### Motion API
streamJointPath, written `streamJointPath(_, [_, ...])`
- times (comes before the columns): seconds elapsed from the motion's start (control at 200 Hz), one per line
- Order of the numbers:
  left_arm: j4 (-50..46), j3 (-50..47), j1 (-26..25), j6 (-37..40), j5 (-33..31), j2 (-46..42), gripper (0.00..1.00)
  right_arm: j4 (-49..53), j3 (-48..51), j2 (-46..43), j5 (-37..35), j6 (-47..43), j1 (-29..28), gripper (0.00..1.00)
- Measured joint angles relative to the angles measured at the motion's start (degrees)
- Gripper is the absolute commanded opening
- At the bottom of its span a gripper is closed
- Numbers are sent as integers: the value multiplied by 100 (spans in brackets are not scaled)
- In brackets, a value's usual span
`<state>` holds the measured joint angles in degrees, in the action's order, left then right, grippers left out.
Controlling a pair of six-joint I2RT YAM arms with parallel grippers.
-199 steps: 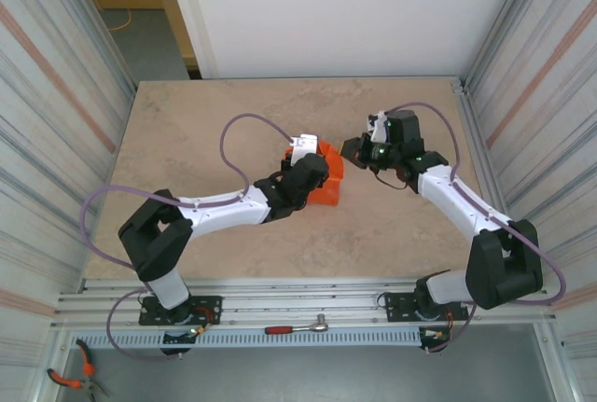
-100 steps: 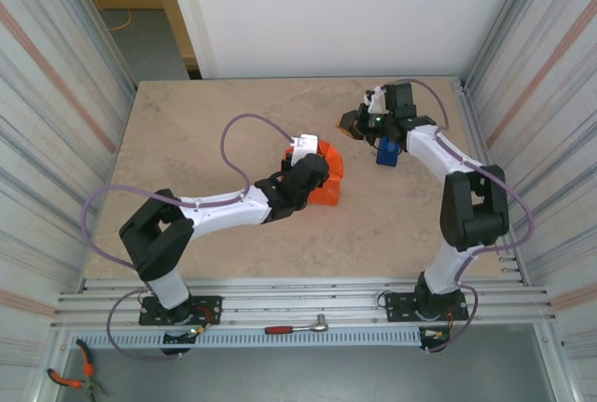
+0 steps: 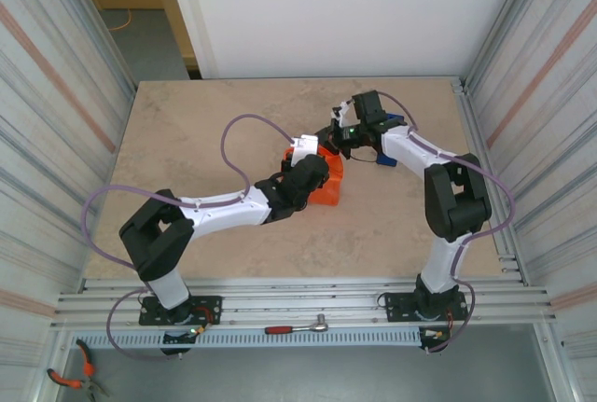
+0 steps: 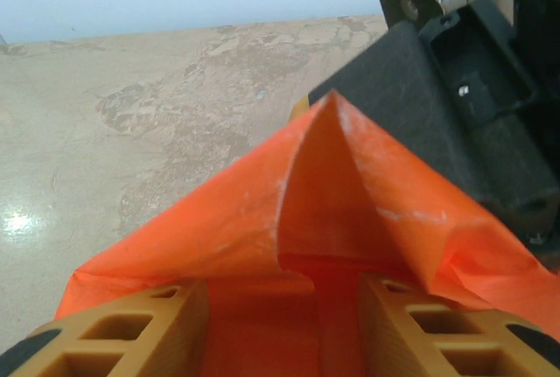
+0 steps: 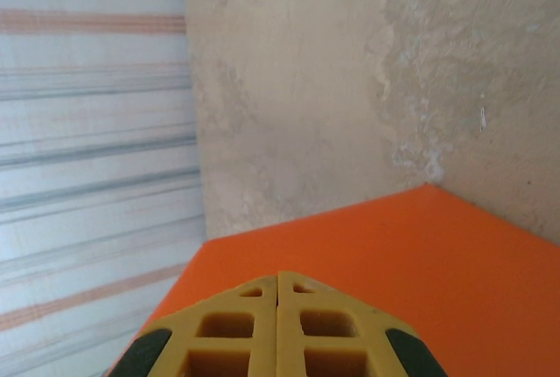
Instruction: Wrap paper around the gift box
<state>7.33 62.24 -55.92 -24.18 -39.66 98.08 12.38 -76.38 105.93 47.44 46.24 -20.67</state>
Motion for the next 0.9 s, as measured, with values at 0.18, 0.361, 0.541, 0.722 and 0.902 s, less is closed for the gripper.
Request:
streamJointPath(0.18, [-2, 0, -9, -2, -46, 0, 49, -26, 260, -332, -31, -42, 15, 0])
streamJointPath(0.361, [4, -11, -9, -2, -50, 0, 49, 70, 490, -675, -109, -44, 92, 0])
streamJointPath(0.541, [2, -11, -9, -2, -50, 0, 48, 118, 649, -785, -118, -70, 129, 0])
streamJointPath(0.722, [2, -15, -9, -2, -55, 0, 48, -39, 872, -964, -203, -90, 125, 0])
streamJointPath(0.902, [0, -17, -11, -4, -55, -4, 48, -42, 1134, -1274, -476, -109, 118, 0])
